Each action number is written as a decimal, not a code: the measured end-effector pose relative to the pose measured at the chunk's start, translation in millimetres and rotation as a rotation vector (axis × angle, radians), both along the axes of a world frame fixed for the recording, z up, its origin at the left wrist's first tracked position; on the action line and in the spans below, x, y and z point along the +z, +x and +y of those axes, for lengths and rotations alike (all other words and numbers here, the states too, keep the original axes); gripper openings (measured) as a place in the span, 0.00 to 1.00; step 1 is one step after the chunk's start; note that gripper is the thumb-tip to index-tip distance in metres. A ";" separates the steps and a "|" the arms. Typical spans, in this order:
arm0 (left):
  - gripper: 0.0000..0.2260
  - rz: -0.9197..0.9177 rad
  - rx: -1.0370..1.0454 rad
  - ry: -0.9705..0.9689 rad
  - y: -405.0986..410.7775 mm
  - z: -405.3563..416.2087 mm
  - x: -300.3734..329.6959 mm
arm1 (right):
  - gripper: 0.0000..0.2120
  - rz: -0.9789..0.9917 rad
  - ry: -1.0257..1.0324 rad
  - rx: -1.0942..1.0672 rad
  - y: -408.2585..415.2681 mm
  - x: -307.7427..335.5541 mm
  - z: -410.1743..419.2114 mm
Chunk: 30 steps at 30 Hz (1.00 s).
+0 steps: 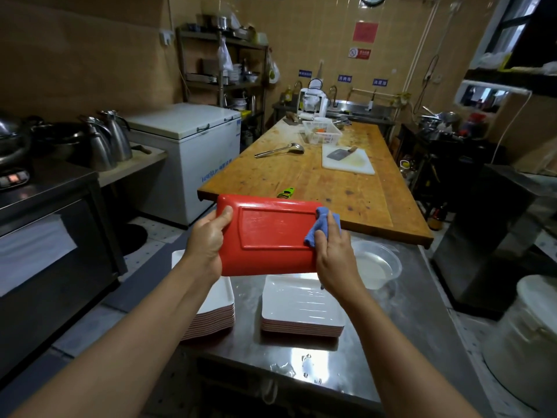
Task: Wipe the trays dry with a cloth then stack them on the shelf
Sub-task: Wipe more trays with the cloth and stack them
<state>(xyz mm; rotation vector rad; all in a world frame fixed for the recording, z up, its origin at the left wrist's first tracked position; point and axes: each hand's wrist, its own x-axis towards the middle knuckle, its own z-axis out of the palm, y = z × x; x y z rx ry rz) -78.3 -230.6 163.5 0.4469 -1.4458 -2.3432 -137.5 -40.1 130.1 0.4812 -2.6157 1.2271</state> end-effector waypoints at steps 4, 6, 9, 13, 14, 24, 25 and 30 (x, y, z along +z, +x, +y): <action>0.07 -0.036 0.046 0.033 2.5 -14.9 -12.7 | 0.15 -0.098 -0.313 -0.014 11.5 -16.3 -11.2; 0.07 -0.063 0.082 0.050 4.7 -22.8 -17.9 | 0.11 -0.161 -0.417 -0.028 13.3 -23.1 -16.9; 0.06 -0.082 0.122 0.052 9.9 -33.9 -24.8 | 0.09 -0.254 -0.463 -0.075 10.9 -30.7 -25.2; 0.05 -0.067 0.160 -0.079 21.3 -52.1 -29.1 | 0.09 -0.421 -0.415 -0.104 8.6 -40.3 -31.1; 0.05 -0.046 0.177 -0.138 24.0 -58.0 -28.3 | 0.10 -0.440 -0.414 -0.078 9.1 -41.3 -31.7; 0.10 -0.064 0.224 -1.663 38.7 -70.6 -63.7 | 0.15 -0.480 -0.453 0.119 4.8 -34.8 -59.1; 0.10 -0.073 0.194 -1.738 39.5 -68.2 -70.0 | 0.15 -0.480 -0.452 0.124 4.4 -36.7 -61.9; 0.09 -0.047 0.156 -1.975 38.5 -59.5 -94.1 | 0.14 -0.485 -0.444 0.129 2.1 -49.7 -68.3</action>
